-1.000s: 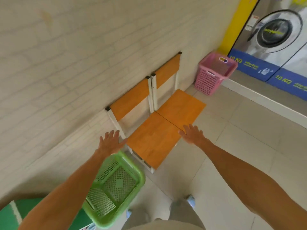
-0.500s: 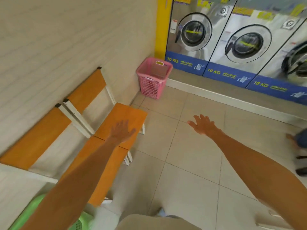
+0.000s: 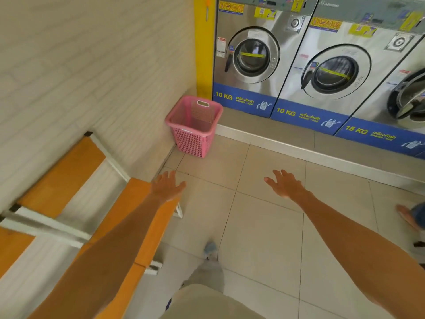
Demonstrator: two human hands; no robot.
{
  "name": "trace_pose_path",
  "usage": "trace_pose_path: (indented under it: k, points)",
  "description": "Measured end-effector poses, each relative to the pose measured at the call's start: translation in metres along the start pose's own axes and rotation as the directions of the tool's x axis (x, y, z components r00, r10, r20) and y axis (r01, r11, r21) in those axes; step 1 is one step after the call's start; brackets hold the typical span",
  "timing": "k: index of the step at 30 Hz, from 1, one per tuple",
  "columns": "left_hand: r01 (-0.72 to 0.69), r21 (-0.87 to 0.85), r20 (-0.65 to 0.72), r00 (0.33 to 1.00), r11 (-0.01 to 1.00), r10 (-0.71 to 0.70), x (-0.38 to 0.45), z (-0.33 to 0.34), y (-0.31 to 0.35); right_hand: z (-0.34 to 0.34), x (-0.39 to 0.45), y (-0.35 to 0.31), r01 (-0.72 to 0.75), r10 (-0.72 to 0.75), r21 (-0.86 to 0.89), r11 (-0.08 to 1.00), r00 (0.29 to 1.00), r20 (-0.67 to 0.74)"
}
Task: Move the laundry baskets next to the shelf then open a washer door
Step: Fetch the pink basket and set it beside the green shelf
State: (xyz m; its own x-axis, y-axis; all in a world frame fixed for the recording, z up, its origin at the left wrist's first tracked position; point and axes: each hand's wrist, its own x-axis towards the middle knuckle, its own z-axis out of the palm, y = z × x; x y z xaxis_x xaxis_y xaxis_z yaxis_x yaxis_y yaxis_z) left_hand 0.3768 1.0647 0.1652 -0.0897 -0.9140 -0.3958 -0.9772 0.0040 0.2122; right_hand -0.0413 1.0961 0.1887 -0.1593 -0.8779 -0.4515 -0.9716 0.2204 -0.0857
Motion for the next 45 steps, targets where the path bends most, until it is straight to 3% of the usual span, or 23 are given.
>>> trace_pose_path:
  k: [15,22,29,40,45]
  points:
    - [0.039,-0.012,-0.024,0.999,0.999,-0.039,0.292,-0.118,0.109,-0.171,0.315,0.018,0.025,-0.024,0.033,0.999,1.0,-0.008]
    - [0.232,-0.133,-0.011,0.972,0.964,-0.235,0.41,-0.137,0.144,-0.256,0.477,0.035,0.134,-0.133,-0.038,0.99,0.99,0.038]
    - [0.418,-0.326,0.019,0.899,0.848,-0.437,0.489,-0.135,0.171,-0.318,0.638,0.03,0.226,-0.219,-0.079,0.971,0.972,0.087]
    - [0.592,-0.387,0.131,0.794,0.707,-0.593,0.596,-0.156,0.129,-0.328,0.847,-0.1,0.443,-0.422,-0.071,0.894,0.884,0.199]
    - [0.66,-0.473,0.208,0.727,0.583,-0.655,0.638,-0.159,0.113,-0.357,0.845,-0.187,0.516,-0.476,-0.105,0.85,0.839,0.264]
